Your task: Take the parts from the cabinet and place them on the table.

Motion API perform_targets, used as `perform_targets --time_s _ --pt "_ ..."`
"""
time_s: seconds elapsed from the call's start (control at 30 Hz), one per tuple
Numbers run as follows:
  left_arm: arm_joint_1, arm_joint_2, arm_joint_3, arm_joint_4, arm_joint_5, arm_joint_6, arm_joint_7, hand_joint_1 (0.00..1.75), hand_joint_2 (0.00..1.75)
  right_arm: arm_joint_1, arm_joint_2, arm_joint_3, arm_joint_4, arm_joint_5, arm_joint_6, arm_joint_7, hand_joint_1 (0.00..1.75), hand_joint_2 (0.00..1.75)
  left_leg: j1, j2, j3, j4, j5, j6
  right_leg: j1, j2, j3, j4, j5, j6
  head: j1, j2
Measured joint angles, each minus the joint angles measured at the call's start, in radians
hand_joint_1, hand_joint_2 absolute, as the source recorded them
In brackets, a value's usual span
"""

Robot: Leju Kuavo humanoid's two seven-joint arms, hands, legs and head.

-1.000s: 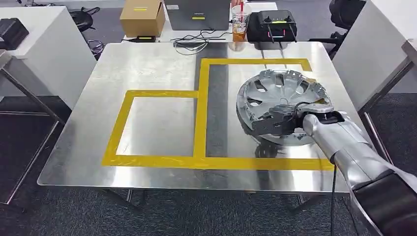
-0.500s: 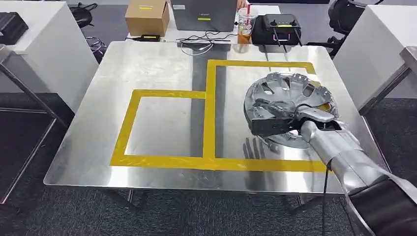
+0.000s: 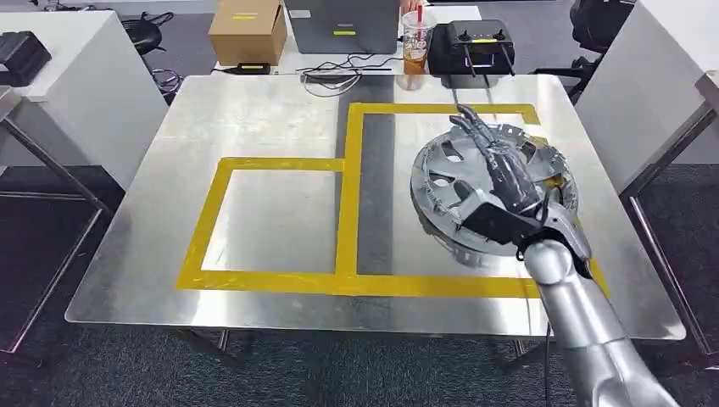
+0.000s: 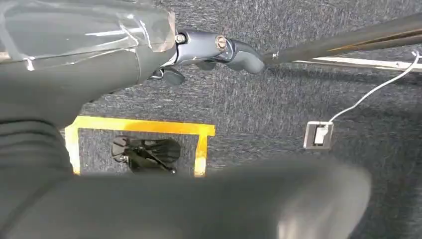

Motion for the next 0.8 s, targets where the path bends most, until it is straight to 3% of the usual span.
perform_targets --time_s 0.03,0.1,0.13,0.17,0.23,0.27,0.3,0.33,0.4,0.47,0.5,0.53,0.6,0.63,0.67,0.7,0.77,0.8 --pt "0.003 0.0 0.0 -0.003 0.006 -0.001 0.0 0.0 0.0 0.06 0.012 -0.049 -0.093 0.003 -0.007 -0.018 0.0 0.0 0.0 0.0 0.029 -0.06 0.033 0.003 0.0 0.0 0.002 0.0 -0.001 0.0 0.0 0.0" --pt "0.012 -0.001 0.001 -0.016 0.025 -0.003 0.005 0.0 0.0 0.168 0.036 -0.156 -0.279 0.005 -0.034 -0.055 0.0 0.0 -0.001 -0.003 0.124 -0.239 0.111 0.016 0.001 0.001 0.006 -0.001 -0.003 0.004 0.0 0.0" --pt "0.018 0.0 0.003 -0.023 0.035 -0.001 0.01 0.0 0.0 0.22 0.052 -0.203 -0.35 0.003 -0.044 -0.068 0.0 0.0 -0.004 -0.009 0.154 -0.294 0.111 0.022 0.002 0.001 0.005 -0.002 -0.004 0.005 0.001 0.0" --pt "0.02 -0.001 0.008 -0.028 0.044 0.002 0.016 0.0 0.0 0.275 0.071 -0.26 -0.422 -0.006 -0.047 -0.085 0.0 0.0 -0.008 -0.008 0.164 -0.302 0.11 0.023 0.009 0.002 0.003 0.0 -0.006 0.012 0.001 0.0" --pt "0.029 0.0 0.01 -0.035 0.052 0.002 0.019 0.0 0.0 0.369 0.104 -0.348 -0.503 -0.022 -0.046 -0.127 0.0 0.0 -0.014 -0.008 0.162 -0.299 0.11 0.027 0.004 0.002 0.003 -0.004 -0.001 0.021 0.001 0.0" --pt "0.031 0.0 0.01 -0.039 0.053 0.003 0.021 0.0 0.0 0.398 0.116 -0.376 -0.528 -0.022 -0.045 -0.137 0.0 0.0 -0.016 -0.007 0.162 -0.305 0.115 0.035 0.003 0.003 0.004 -0.007 0.003 0.029 0.0 0.0" --pt "0.03 -0.002 0.01 -0.042 0.054 0.004 0.022 0.0 0.0 0.418 0.124 -0.4 -0.552 -0.021 -0.044 -0.141 0.0 0.0 -0.006 -0.003 0.167 -0.323 0.13 0.048 0.001 0.004 -0.001 0.001 -0.005 0.033 0.002 0.0" --pt "0.03 -0.004 0.009 -0.043 0.057 0.006 0.023 0.0 0.0 0.432 0.13 -0.42 -0.567 -0.008 -0.038 -0.133 0.0 0.0 -0.01 0.001 0.165 -0.328 0.136 0.055 0.002 0.004 -0.011 0.024 -0.032 0.027 0.003 0.0" --pt "0.03 -0.003 0.01 -0.044 0.059 0.014 0.029 0.0 0.0 0.48 0.14 -0.462 -0.587 0.034 -0.016 -0.086 0.0 0.0 -0.014 0.002 0.154 -0.328 0.147 0.067 0.003 0.005 -0.059 0.167 -0.125 0.008 0.003 0.0" --pt "0.031 -0.006 0.01 -0.044 0.059 0.017 0.03 0.0 0.0 0.539 0.153 -0.503 -0.588 0.047 -0.002 -0.069 0.0 0.0 -0.018 -0.001 0.137 -0.328 0.16 0.069 0.002 0.005 -0.094 0.29 -0.181 0.009 0.003 0.0" --pt "0.031 -0.006 0.01 -0.044 0.056 0.02 0.029 0.0 0.0 0.569 0.169 -0.53 -0.588 0.059 0.022 -0.073 0.0 0.0 -0.019 -0.001 0.126 -0.327 0.169 0.068 0.002 0.005 -0.085 0.297 -0.179 0.017 0.003 0.0" --pt "0.031 -0.006 0.011 -0.044 0.051 0.023 0.026 0.0 0.0 0.595 0.183 -0.552 -0.588 0.07 0.046 -0.082 0.0 0.0 -0.019 -0.001 0.117 -0.327 0.176 0.066 0.002 0.005 -0.055 0.263 -0.163 0.026 0.003 0.0" --pt "0.033 -0.009 0.011 -0.043 0.033 0.023 0.014 0.0 0.0 0.646 0.244 -0.638 -0.569 0.127 0.137 -0.12 0.0 0.0 -0.018 -0.002 0.096 -0.324 0.192 0.059 0.0 0.004 0.065 0.089 -0.104 0.046 0.005 0.0" --pt "0.034 -0.009 0.011 -0.044 0.026 0.023 0.009 0.0 0.0 0.659 0.271 -0.68 -0.552 0.171 0.183 -0.136 0.0 0.0 -0.019 -0.002 0.09 -0.316 0.198 0.053 -0.001 0.004 0.126 -0.001 -0.108 0.043 0.005 0.0" --pt "0.036 -0.01 0.012 -0.043 0.024 0.023 0.006 0.0 0.0 0.668 0.294 -0.717 -0.537 0.219 0.223 -0.149 0.0 0.0 -0.022 -0.002 0.082 -0.313 0.204 0.046 0.008 0.007 0.144 -0.021 -0.116 0.029 0.005 0.0" --pt "0.036 -0.01 0.012 -0.044 0.022 0.023 0.004 0.0 0.0 0.685 0.321 -0.758 -0.518 0.264 0.256 -0.166 0.0 0.0 -0.023 -0.001 0.087 -0.311 0.207 0.041 0.007 0.007 0.129 -0.021 -0.107 0.028 0.001 0.0" --pt "0.04 -0.011 0.012 -0.044 0.023 0.023 0.004 0.0 0.0 0.688 0.374 -0.848 -0.48 0.337 0.321 -0.199 0.0 0.0 -0.017 -0.002 0.087 -0.315 0.221 0.028 0.016 0.007 0.124 -0.016 -0.105 0.013 0.005 0.0" --pt "0.043 -0.01 0.013 -0.044 0.028 0.024 0.008 0.0 0.0 0.692 0.4 -0.886 -0.464 0.385 0.366 -0.214 0.0 0.0 -0.016 -0.002 0.083 -0.317 0.231 0.021 0.009 0.006 0.117 -0.02 -0.092 0.003 0.005 0.0"
